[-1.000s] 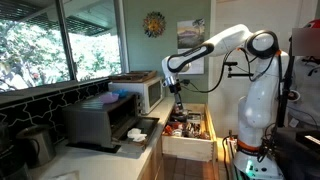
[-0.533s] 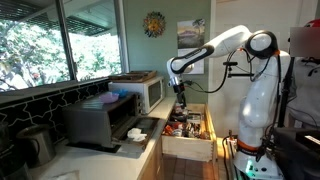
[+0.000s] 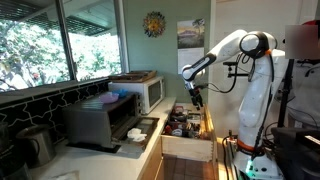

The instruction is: Remove the orange packet from the drawer and put it on the counter

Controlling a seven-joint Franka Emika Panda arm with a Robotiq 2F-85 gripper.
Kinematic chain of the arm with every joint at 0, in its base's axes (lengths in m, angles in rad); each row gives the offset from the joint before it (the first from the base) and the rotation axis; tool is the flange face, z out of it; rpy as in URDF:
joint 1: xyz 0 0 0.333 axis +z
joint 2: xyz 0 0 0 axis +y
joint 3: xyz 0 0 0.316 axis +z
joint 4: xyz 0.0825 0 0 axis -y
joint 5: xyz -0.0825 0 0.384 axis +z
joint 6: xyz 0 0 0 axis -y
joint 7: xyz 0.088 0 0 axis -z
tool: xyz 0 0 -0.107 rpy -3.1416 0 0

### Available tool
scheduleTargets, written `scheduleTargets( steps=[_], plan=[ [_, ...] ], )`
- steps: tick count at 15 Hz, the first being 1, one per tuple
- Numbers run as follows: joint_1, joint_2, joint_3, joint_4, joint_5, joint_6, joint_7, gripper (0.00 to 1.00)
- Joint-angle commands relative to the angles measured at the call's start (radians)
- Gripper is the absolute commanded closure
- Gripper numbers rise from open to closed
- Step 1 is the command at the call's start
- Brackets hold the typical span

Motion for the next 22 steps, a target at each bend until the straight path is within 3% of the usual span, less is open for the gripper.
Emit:
scheduleTargets(
  steps=[1,9,10,12,15,16,19,22],
  plan=[
    [-0.065,0.071,-0.024,0.034,-0.163,-0.014,0.076,0.0],
    [-0.075,0.082,-0.034,0.042,-0.177,-0.004,0.084,0.0],
    [-0.076,0.101,-0.035,0.047,-0.216,0.003,0.051,0.0],
    [-0.076,0.141,-0.062,0.073,-0.207,0.018,-0.135,0.0],
    [-0.08,0.292,-0.094,0.172,-0.159,0.094,-0.357,0.0],
    [-0.08,0.354,-0.086,0.209,-0.181,0.125,-0.376,0.0],
    [-0.086,0.462,-0.052,0.28,-0.215,0.282,-0.288,0.0],
    [-0.096,0.441,-0.033,0.262,-0.199,0.277,-0.285,0.0]
  ],
)
